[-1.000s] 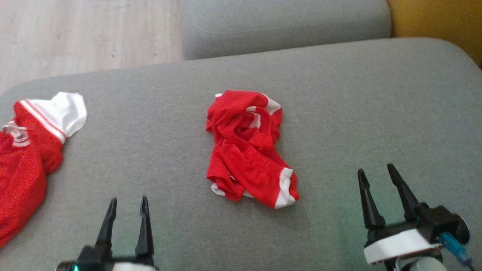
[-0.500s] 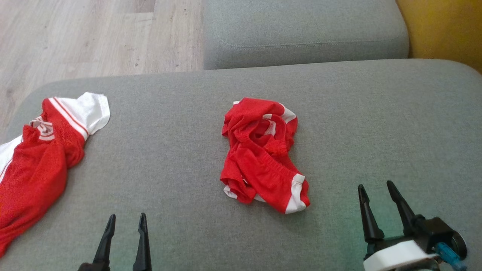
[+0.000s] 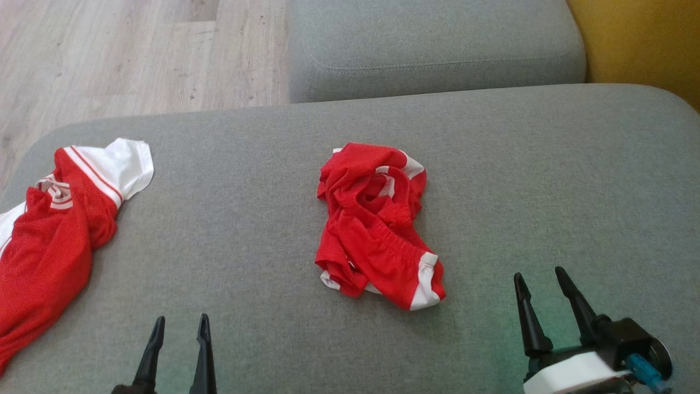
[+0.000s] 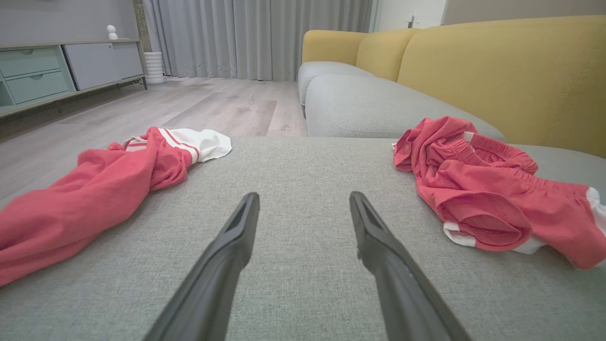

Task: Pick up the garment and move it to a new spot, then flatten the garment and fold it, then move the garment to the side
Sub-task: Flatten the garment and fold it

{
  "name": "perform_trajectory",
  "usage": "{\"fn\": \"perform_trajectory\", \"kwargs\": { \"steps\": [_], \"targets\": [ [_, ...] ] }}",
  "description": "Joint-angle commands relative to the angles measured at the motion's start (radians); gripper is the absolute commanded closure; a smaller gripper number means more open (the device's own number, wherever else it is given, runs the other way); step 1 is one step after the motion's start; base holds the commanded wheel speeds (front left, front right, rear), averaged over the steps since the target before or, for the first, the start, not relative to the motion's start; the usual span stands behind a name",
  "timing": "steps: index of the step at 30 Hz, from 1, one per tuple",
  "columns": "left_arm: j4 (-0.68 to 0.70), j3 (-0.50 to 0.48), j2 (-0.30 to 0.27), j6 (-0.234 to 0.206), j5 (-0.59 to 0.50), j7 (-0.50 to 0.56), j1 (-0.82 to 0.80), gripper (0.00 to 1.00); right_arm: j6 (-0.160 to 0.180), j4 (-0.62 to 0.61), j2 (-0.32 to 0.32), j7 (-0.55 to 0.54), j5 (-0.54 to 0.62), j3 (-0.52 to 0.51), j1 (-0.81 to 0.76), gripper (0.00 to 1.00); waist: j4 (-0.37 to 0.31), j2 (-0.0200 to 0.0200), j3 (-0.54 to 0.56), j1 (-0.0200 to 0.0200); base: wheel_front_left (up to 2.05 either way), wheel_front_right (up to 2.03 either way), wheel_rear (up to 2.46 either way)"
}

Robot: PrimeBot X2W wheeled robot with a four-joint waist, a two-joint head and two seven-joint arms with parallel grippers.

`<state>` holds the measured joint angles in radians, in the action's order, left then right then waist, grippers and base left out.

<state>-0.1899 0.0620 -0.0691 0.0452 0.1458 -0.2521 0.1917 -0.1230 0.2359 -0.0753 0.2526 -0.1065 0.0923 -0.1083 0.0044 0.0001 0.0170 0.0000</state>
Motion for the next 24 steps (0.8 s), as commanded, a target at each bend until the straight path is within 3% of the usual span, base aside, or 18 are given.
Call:
{"fn": "perform_trajectory", "kwargs": {
  "steps": [1, 6, 11, 17, 24],
  "targets": [
    [0.024, -0.041, 0.009, 0.006, -0.013, -0.01, -0.035, 0.0, -0.008, -0.024, -0.005, 0.009, -0.011, 0.025, 0.036, 0.0, 0.0, -0.0001, 0.0, 0.0, 0.0, 0.0, 0.0],
    [0.02, -0.039, 0.013, 0.02, -0.024, -0.01, -0.044, 0.0, -0.008, -0.018, -0.007, 0.009, -0.014, 0.032, 0.042, 0.0, -0.006, -0.0001, -0.005, 0.0, 0.0, 0.0, 0.0],
    [0.021, 0.023, 0.015, 0.045, -0.047, -0.01, -0.1, 0.0, -0.008, -0.016, -0.009, 0.009, -0.016, 0.045, 0.057, 0.0, -0.023, -0.0001, -0.013, 0.0, 0.0, 0.0, 0.0],
    [0.006, 0.228, 0.016, 0.078, -0.089, 0.022, -0.294, 0.0, -0.008, -0.03, -0.004, 0.009, -0.027, 0.082, 0.086, 0.0, -0.086, -0.0001, -0.033, 0.0, 0.0, 0.0, 0.0],
    [-0.078, 0.528, 0.013, 0.085, -0.027, 0.259, -0.565, 0.0, -0.008, -0.05, 0.008, 0.009, -0.046, 0.138, 0.131, 0.0, -0.19, -0.0001, -0.084, 0.0, 0.0, 0.0, 0.0]
  ]
}}
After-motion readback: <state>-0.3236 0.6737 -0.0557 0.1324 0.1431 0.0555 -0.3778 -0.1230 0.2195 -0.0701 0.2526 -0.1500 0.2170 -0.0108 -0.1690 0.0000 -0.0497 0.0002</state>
